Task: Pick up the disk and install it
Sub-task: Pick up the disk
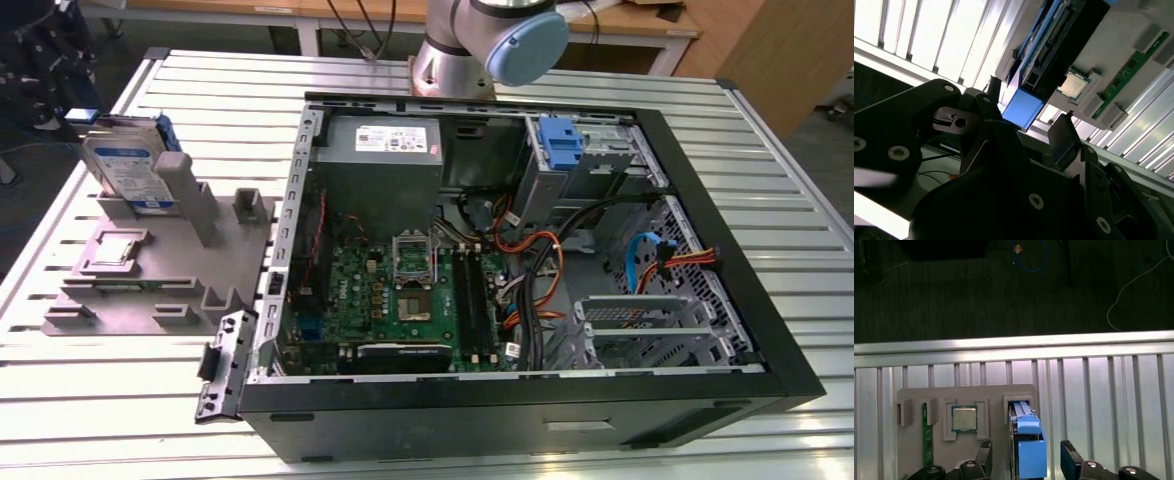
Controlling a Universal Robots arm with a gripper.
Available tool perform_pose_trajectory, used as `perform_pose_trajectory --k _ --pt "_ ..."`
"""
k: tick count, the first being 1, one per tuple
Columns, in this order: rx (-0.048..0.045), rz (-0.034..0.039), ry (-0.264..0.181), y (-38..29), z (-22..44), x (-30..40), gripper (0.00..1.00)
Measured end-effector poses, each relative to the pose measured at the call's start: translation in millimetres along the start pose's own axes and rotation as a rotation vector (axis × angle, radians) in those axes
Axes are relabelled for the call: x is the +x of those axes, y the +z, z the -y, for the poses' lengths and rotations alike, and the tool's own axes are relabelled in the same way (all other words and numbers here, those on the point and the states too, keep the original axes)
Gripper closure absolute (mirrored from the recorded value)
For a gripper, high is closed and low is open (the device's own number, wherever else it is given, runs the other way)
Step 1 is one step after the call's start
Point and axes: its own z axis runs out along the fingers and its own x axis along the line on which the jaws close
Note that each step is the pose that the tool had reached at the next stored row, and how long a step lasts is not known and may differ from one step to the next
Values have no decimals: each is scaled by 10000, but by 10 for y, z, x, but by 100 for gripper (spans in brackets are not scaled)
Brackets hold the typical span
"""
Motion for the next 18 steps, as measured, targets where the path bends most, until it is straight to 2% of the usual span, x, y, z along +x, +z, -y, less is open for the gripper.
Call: perform_pose_trajectory --k 2,3,9,10,14,18 --pt "0 7 -97 26 1 1 36" --pt "0 10 -153 38 2 1 44" --pt "4 37 -467 107 2 15 45" --pt "13 40 -482 116 1 18 52" --pt "27 31 -497 122 2 20 52" --pt "83 33 -499 170 -7 21 52"
